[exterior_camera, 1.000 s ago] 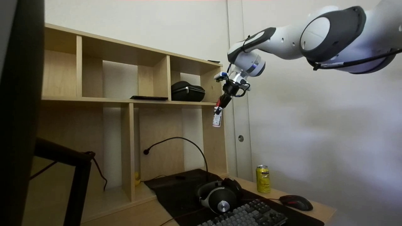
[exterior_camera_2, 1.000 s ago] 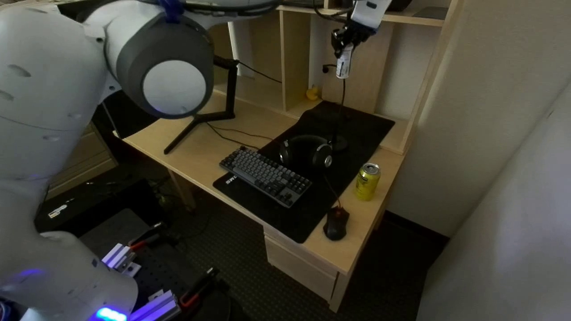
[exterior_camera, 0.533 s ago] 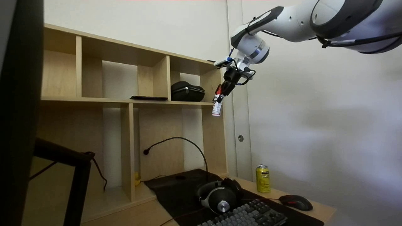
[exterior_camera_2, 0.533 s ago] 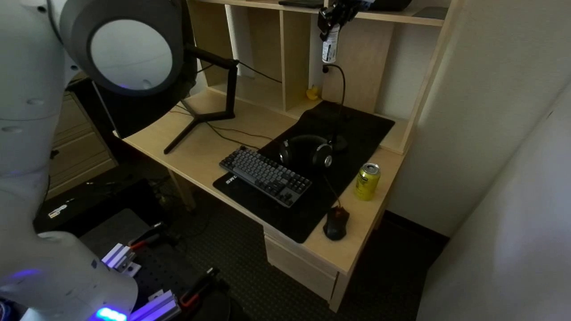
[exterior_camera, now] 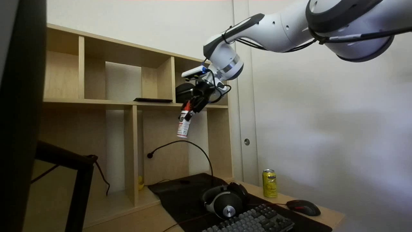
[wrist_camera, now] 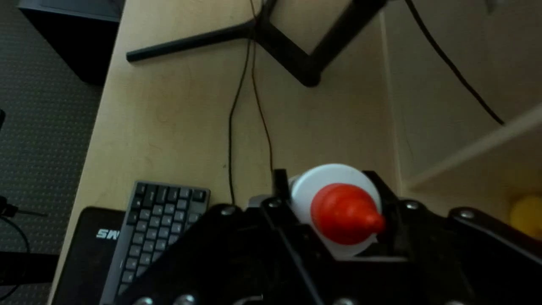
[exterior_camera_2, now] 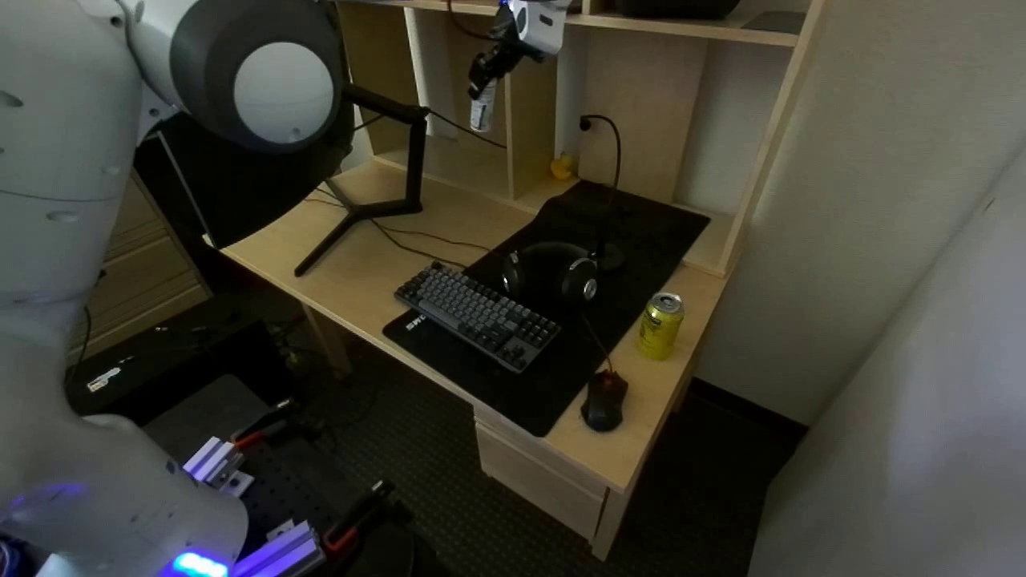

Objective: Move the soda can to the right and move the bottle to the left side of the mat

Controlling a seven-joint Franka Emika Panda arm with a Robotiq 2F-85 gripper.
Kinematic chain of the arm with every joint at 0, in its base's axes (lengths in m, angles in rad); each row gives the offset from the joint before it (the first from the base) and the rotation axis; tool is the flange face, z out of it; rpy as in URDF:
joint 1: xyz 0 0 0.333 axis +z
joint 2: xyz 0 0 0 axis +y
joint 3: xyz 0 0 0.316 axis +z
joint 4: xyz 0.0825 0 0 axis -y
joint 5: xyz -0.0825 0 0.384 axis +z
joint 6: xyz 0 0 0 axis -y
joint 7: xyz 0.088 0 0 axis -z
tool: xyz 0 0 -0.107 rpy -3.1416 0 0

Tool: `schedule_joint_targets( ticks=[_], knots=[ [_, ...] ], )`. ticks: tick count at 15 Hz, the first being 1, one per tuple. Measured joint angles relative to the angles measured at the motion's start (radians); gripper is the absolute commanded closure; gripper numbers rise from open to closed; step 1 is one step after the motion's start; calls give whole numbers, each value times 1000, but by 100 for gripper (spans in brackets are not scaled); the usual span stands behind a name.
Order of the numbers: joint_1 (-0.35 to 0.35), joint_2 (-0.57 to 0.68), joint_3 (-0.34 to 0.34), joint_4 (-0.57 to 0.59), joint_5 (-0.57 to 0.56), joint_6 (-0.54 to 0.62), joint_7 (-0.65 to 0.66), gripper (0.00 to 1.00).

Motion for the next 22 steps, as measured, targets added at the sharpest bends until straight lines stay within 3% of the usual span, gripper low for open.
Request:
schedule_joint_targets(
  ticks=[1, 2, 4, 5, 7, 11, 15, 16, 18, 19, 22],
  knots=[
    [21, -4, 21, -23, 0, 0, -23, 80],
    [39, -9, 40, -42, 0, 0, -53, 55],
    [59, -19, 63, -57, 0, 0, -93, 55],
    [61, -25, 66, -60, 0, 0, -100, 80],
    [73, -36, 35, -61, 23, -4, -108, 80],
    [211, -11, -153, -64, 57, -5, -115, 80],
    [324, 74, -243, -69, 52, 82, -147, 80],
    [339, 94, -254, -68, 57, 120, -150, 55],
    [346, 122, -257, -65, 76, 169, -150, 55],
    [345, 126, -259, -65, 80, 177, -150, 80],
    [346, 127, -267, -62, 75, 177, -147, 80]
  ],
)
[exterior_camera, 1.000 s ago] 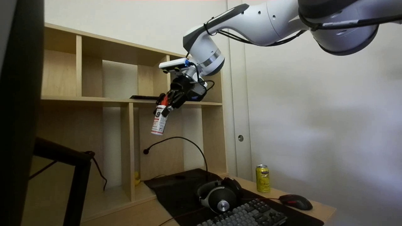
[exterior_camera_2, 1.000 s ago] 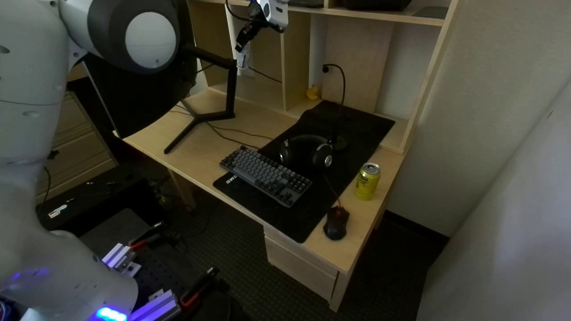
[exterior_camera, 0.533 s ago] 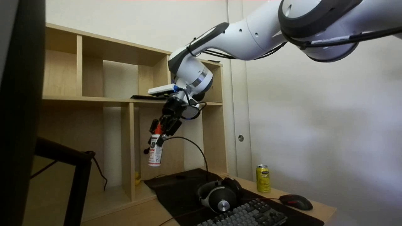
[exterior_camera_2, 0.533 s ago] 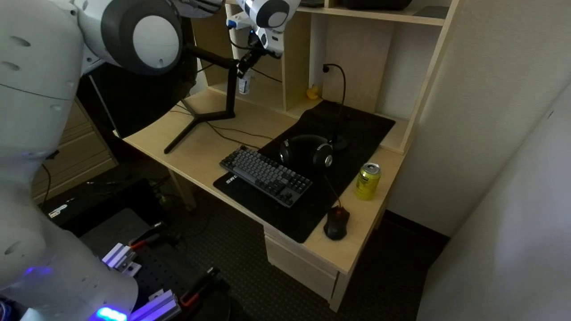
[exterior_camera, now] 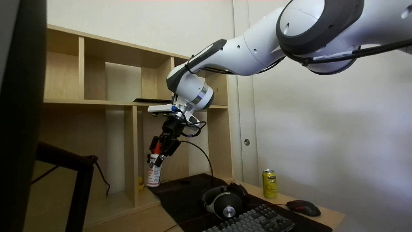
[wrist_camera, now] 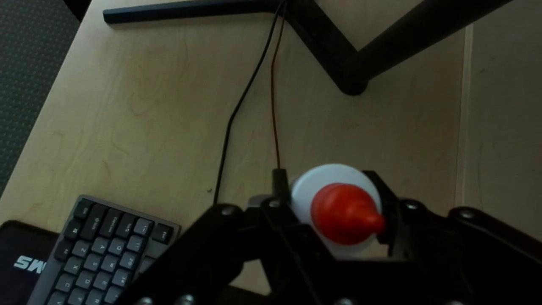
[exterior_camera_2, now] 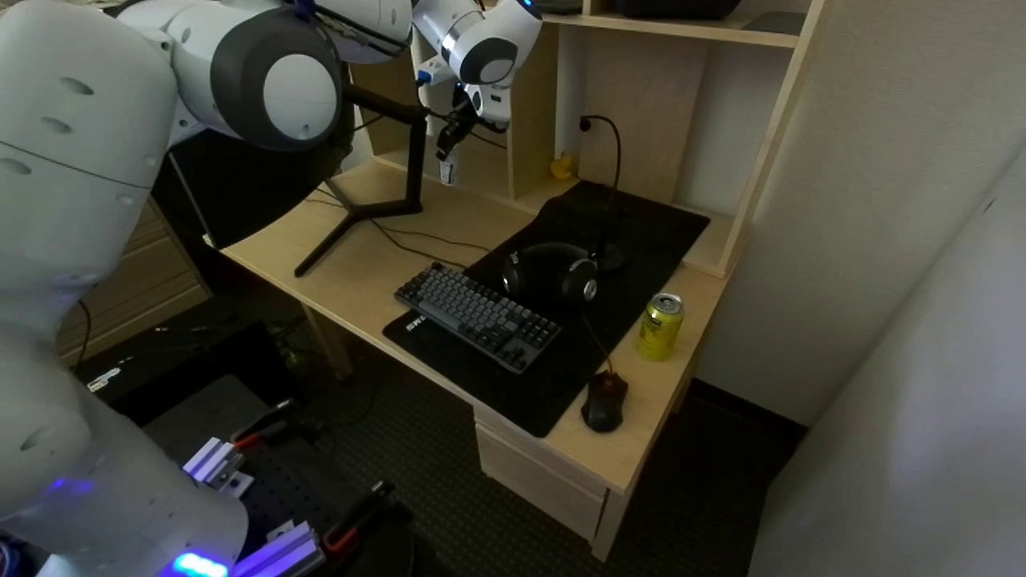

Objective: Move the soda can to the right and move the bottle to the left side of the mat

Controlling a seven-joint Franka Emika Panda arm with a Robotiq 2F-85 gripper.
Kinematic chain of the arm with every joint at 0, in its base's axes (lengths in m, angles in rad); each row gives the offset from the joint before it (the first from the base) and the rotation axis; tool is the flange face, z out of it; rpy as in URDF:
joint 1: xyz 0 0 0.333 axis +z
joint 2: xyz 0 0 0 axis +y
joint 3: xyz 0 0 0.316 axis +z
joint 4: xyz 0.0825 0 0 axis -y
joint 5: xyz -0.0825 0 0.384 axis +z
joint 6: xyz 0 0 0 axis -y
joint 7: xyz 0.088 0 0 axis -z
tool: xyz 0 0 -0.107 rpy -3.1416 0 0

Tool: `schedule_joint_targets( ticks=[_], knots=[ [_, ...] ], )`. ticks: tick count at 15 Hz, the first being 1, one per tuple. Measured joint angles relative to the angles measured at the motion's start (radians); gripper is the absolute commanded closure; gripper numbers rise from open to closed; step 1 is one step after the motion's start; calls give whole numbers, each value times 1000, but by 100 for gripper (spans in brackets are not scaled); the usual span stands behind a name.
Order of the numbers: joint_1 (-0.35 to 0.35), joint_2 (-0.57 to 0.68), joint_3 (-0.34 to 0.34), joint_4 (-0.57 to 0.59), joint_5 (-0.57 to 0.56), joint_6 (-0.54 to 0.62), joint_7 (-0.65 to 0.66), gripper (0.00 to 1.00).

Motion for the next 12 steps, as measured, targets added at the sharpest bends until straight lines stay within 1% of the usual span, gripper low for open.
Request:
schedule_joint_targets(
  ticks=[3, 7, 8, 11, 12],
  knots=[
    [15, 46, -29, 7, -16, 16, 4, 80],
    [44, 169, -31, 71, -15, 106, 4, 80],
    [53, 196, -29, 93, -15, 130, 4, 55],
    [75, 236, -25, 141, -15, 165, 10, 55],
    [76, 236, -25, 146, -15, 165, 12, 80]
  ],
)
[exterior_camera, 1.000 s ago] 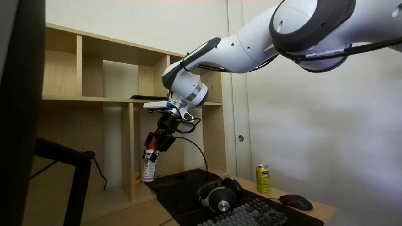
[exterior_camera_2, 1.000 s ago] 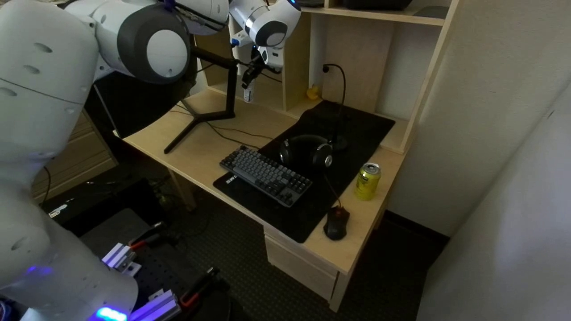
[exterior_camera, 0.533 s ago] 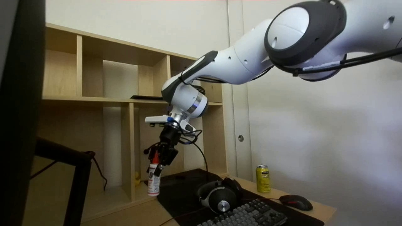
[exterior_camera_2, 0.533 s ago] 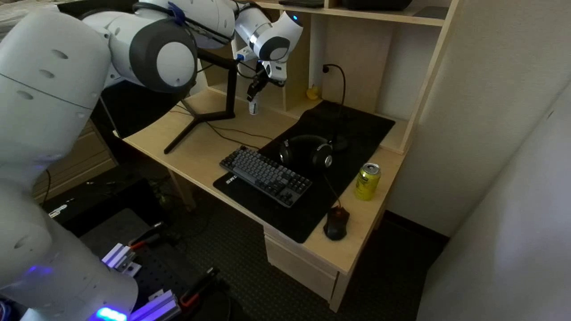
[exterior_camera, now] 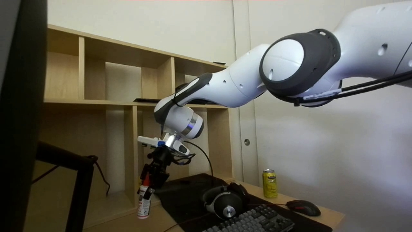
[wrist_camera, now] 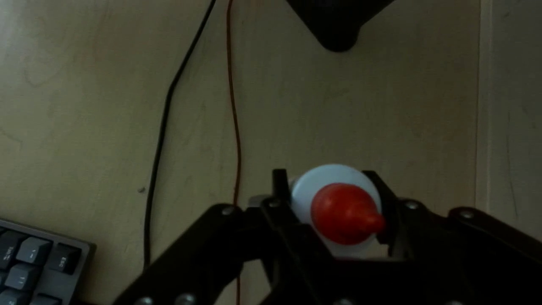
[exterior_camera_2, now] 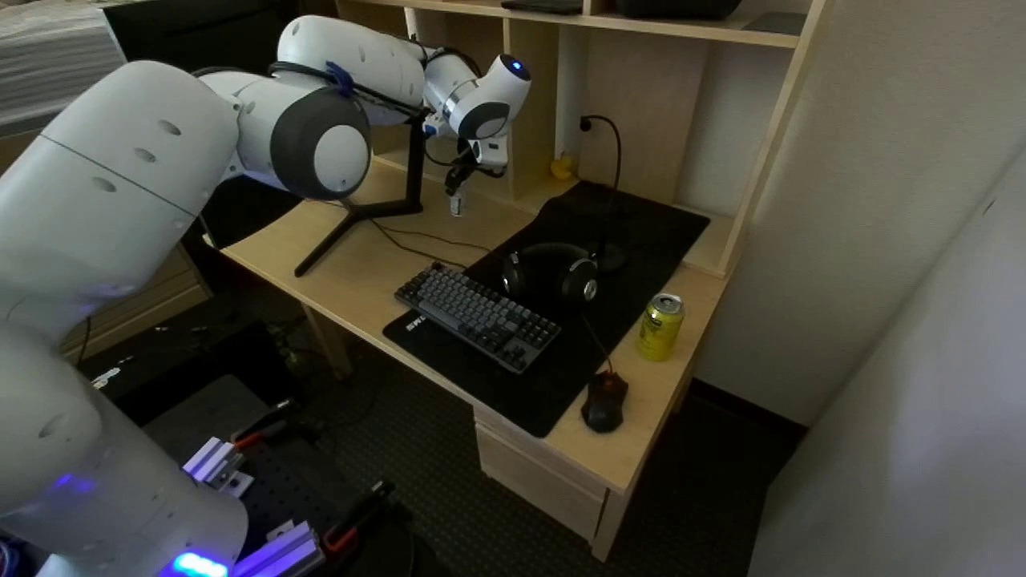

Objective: Move the soda can to the right and move the bottle to the left side of the mat

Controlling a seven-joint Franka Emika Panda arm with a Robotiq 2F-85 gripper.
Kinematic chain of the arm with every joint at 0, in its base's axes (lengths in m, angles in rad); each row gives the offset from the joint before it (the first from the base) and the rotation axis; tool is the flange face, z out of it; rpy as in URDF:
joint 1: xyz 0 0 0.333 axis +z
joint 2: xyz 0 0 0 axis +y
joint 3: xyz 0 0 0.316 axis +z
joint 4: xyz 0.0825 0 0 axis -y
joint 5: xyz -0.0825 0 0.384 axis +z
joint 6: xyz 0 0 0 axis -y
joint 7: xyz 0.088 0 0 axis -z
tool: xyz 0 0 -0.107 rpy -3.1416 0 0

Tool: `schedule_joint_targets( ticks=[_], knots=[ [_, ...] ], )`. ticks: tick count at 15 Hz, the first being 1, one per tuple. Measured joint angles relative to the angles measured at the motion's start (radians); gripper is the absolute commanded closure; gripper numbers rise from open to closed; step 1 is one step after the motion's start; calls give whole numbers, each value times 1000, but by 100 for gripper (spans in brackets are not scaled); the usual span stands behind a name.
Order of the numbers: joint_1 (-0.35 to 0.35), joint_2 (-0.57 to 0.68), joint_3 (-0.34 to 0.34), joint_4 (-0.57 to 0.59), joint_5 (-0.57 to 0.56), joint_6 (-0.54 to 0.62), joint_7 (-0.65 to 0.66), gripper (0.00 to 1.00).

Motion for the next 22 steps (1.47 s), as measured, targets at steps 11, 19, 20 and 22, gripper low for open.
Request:
schedule_joint_targets(
  ticks=[11, 19, 20, 22],
  knots=[
    [52, 108, -1, 63, -71, 1, 22, 80],
    [67, 146, 1, 136, -118, -3, 60, 17],
    [67, 149, 5, 142, -116, -3, 60, 9],
    [67, 150, 19, 157, -111, -2, 60, 0]
  ],
)
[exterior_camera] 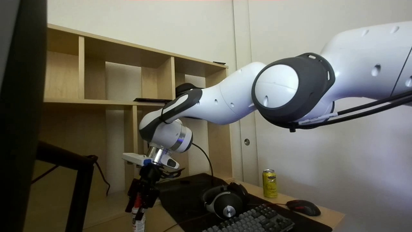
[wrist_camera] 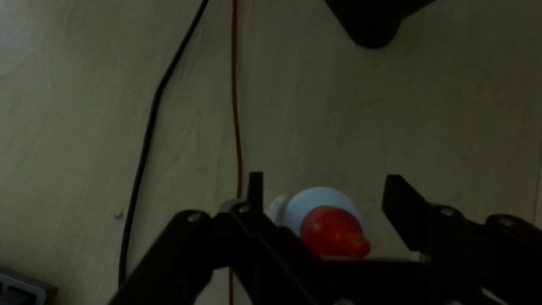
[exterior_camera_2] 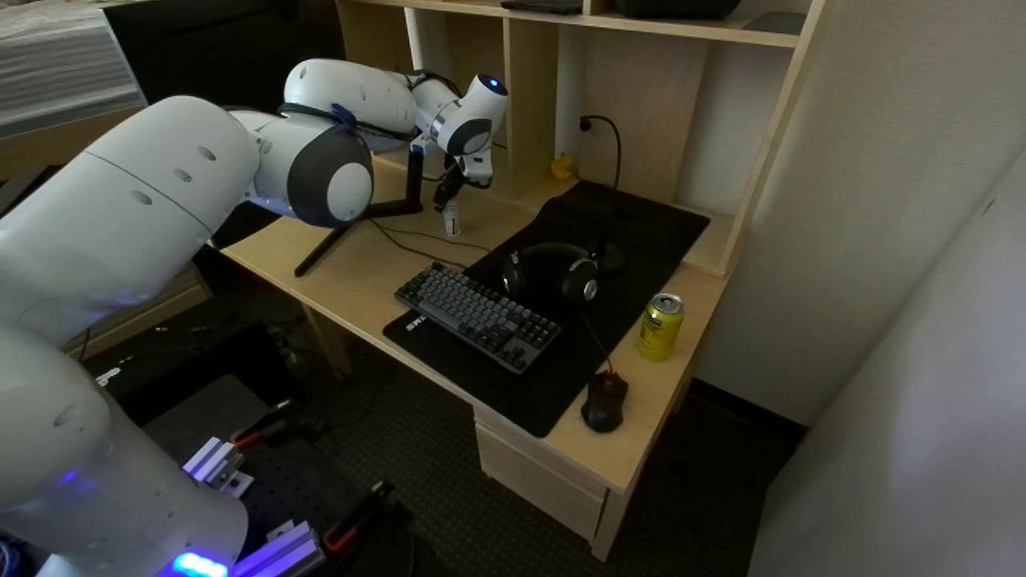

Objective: Move the soda can to the right and move the bottle to the left side of the mat

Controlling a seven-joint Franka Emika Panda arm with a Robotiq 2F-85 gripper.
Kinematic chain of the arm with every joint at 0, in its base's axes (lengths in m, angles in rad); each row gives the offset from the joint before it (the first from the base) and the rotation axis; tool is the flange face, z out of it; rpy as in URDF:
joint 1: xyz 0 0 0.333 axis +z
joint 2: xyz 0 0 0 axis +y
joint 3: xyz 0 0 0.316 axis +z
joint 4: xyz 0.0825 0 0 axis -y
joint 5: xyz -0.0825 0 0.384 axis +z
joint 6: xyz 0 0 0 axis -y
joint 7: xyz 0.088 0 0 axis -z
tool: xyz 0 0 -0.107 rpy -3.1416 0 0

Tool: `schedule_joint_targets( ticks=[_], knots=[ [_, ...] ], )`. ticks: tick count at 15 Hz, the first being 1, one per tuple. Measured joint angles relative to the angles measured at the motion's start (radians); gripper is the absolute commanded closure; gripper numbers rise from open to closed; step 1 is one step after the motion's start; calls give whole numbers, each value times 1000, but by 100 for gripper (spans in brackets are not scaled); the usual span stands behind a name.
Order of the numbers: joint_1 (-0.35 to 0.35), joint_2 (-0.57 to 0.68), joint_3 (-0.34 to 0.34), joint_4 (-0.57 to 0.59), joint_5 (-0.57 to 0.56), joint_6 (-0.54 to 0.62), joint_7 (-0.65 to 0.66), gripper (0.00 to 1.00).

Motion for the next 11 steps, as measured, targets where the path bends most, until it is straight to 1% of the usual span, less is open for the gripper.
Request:
schedule_joint_targets(
  ticks=[3, 5, 9, 11],
  knots=[
    [0, -6, 18, 24, 6, -3, 1, 0],
    [0, -18, 20, 28, 6, -29, 20, 0],
    [-9, -56, 19, 28, 6, -160, 101, 0],
    [-16, -75, 19, 28, 6, -203, 124, 0]
  ],
)
